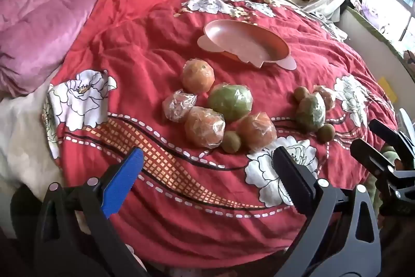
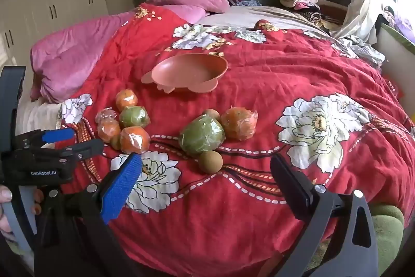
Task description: Organize fruits
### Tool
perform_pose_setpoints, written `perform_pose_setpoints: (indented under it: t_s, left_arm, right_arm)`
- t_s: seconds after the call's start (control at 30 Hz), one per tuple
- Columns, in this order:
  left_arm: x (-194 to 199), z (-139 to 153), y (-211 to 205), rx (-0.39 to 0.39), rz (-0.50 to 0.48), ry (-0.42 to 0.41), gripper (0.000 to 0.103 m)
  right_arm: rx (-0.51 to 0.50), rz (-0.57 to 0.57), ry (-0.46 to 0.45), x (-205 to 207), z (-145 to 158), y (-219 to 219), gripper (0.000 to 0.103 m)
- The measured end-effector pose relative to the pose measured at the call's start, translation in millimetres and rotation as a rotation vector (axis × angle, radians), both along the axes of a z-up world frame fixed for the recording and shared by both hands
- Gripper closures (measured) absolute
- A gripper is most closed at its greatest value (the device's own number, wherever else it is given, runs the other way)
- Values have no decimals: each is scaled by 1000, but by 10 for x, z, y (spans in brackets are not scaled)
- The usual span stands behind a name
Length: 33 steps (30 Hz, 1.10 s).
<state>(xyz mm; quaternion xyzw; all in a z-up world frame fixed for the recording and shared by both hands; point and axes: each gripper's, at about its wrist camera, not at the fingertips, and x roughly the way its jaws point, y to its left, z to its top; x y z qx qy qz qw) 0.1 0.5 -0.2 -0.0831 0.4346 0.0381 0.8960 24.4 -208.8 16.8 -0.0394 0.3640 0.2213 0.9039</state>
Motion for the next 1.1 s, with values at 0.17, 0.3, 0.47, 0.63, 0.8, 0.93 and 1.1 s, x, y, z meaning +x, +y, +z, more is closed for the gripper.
perform_pose_setpoints:
  t_s: [0.17, 0.3, 0.47, 0.63, 0.8, 0.93, 1.1]
  left_arm:
    - [11, -25, 34, -5, 7, 13, 9]
    - [-11, 29, -7, -2, 6, -1, 9]
    - [-1, 34, -67, 3, 5, 0, 9]
    - [-8, 57, -20, -7, -1, -11, 9]
    - [-10, 66, -16, -4, -3, -13, 9]
    - [-5, 80, -10, -7, -4, -14, 9]
    - [-1, 77, -6, -8, -4, -15, 9]
  right_arm:
    - [11, 0, 7, -5, 3, 7, 4]
    - [14, -1, 11, 1, 8, -6, 4]
    - [-1, -2, 3, -15, 10, 12, 4]
    - [1, -2, 4, 0, 16, -2, 4]
    - [-1, 1, 2, 1, 12, -5, 4]
    - [-2, 0, 4, 6, 10, -3, 4]
    - [-3, -1, 3, 8, 8, -9, 4]
